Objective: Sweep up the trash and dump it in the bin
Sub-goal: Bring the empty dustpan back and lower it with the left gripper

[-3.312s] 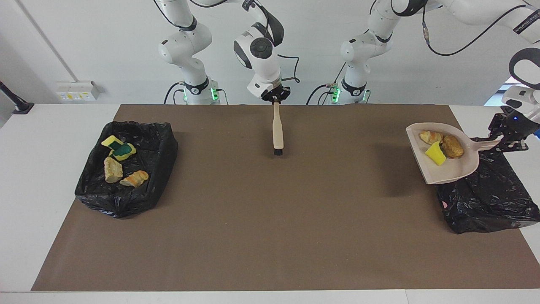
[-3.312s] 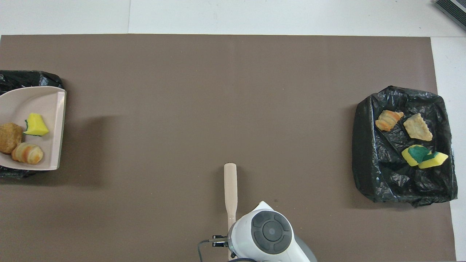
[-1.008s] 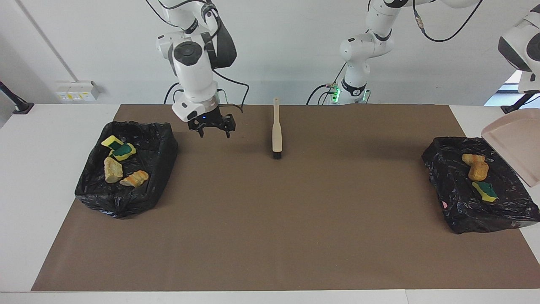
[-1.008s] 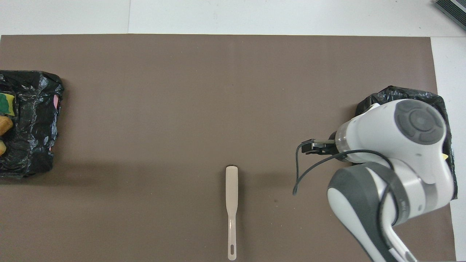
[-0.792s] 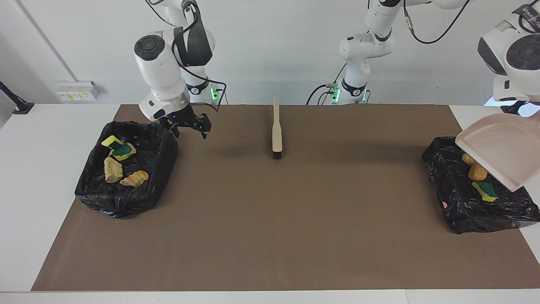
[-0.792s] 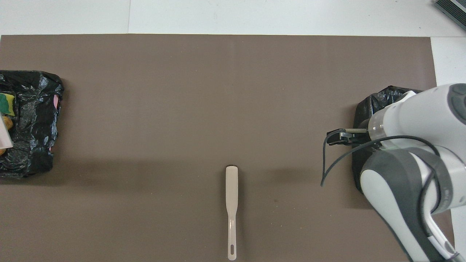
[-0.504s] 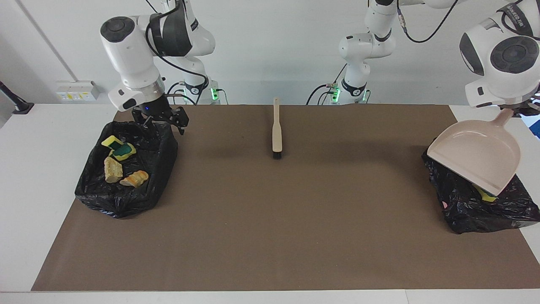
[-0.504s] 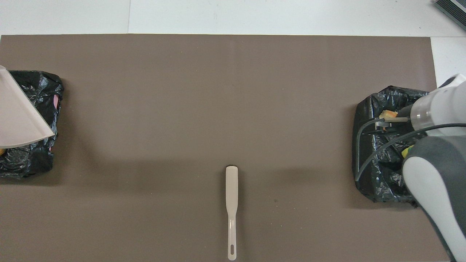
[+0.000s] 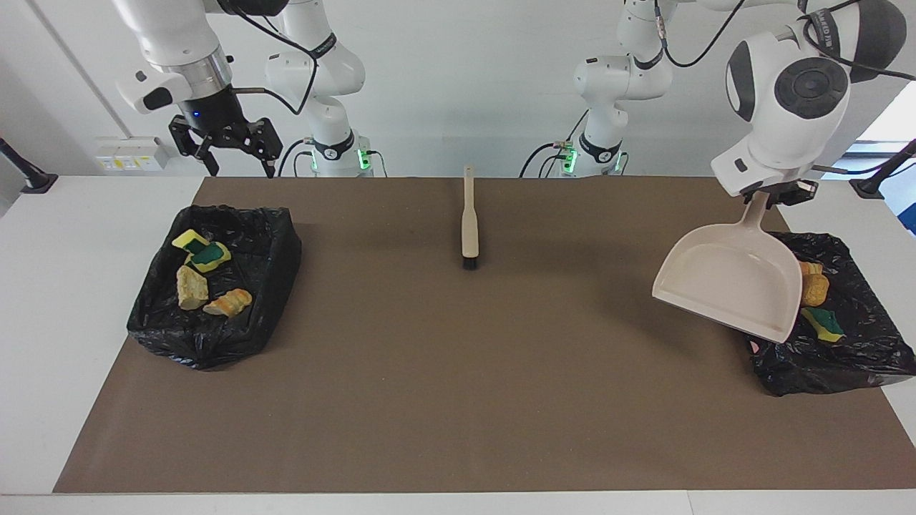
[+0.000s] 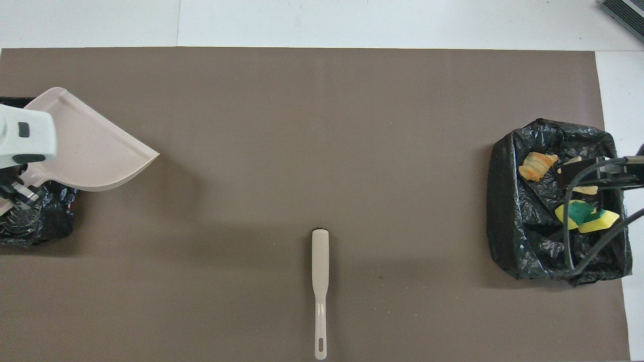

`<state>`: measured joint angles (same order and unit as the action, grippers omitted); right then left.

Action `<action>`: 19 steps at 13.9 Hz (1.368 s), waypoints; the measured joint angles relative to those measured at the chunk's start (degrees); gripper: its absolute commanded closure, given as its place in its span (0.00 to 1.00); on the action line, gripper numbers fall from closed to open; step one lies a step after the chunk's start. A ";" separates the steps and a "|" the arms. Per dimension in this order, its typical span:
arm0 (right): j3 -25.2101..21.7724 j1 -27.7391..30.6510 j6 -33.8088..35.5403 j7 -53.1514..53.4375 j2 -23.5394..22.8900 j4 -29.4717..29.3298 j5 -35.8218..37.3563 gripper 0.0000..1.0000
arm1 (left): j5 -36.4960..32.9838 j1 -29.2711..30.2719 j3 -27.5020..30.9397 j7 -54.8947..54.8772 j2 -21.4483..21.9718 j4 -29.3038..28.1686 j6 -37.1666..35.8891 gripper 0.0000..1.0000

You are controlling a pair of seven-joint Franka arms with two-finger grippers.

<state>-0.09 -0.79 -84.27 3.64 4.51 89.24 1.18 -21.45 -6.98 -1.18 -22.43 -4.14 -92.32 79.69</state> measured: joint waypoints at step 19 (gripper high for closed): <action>-1.72 0.48 1.05 -4.76 0.88 -0.47 1.01 0.00 | 27.92 -29.66 -0.19 48.17 -15.30 0.54 24.23 1.00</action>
<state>-1.82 -0.31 -83.21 -1.12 5.39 88.77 2.19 6.48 -36.64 -1.37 25.74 -19.44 -91.77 103.91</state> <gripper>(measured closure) 0.000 0.674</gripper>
